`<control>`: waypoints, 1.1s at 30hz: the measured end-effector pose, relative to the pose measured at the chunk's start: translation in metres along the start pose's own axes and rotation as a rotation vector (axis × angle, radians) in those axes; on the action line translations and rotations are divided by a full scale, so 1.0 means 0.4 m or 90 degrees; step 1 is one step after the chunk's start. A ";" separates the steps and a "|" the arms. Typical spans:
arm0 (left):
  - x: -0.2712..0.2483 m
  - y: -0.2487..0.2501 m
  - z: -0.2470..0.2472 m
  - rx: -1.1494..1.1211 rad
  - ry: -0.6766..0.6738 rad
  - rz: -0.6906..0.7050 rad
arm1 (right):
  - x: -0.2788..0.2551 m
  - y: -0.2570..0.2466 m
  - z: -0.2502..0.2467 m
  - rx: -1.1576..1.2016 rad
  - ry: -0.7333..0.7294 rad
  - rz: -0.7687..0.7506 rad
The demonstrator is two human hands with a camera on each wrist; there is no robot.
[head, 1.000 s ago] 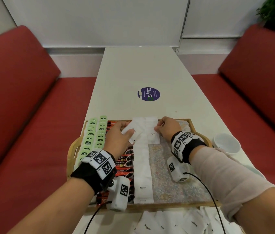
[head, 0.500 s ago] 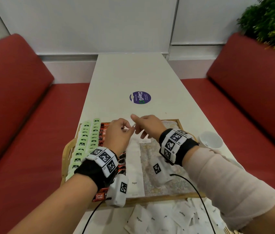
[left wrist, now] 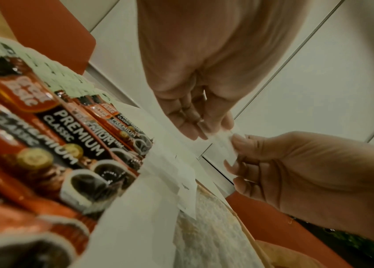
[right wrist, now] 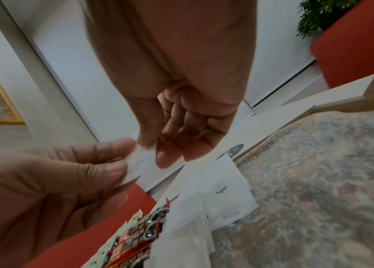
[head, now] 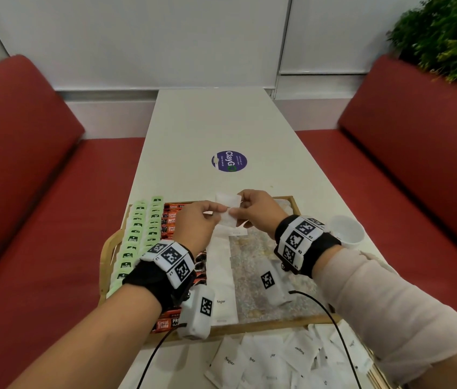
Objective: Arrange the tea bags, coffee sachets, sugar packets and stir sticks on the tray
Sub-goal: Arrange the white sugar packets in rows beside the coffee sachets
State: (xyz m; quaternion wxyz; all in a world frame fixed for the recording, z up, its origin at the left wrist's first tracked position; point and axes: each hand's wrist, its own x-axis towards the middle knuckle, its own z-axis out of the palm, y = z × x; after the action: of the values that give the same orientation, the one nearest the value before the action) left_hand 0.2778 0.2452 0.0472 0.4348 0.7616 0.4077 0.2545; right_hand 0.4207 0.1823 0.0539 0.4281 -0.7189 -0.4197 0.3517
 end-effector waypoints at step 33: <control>0.016 -0.054 -0.006 0.021 -0.031 -0.031 | 0.088 0.108 0.021 -0.233 0.072 0.210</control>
State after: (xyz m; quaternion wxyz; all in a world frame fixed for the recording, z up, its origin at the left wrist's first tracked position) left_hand 0.2709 0.2580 0.0297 0.4381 0.7644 0.4193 0.2190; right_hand 0.4409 0.2048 0.0060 0.2504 -0.8618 -0.3288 0.2942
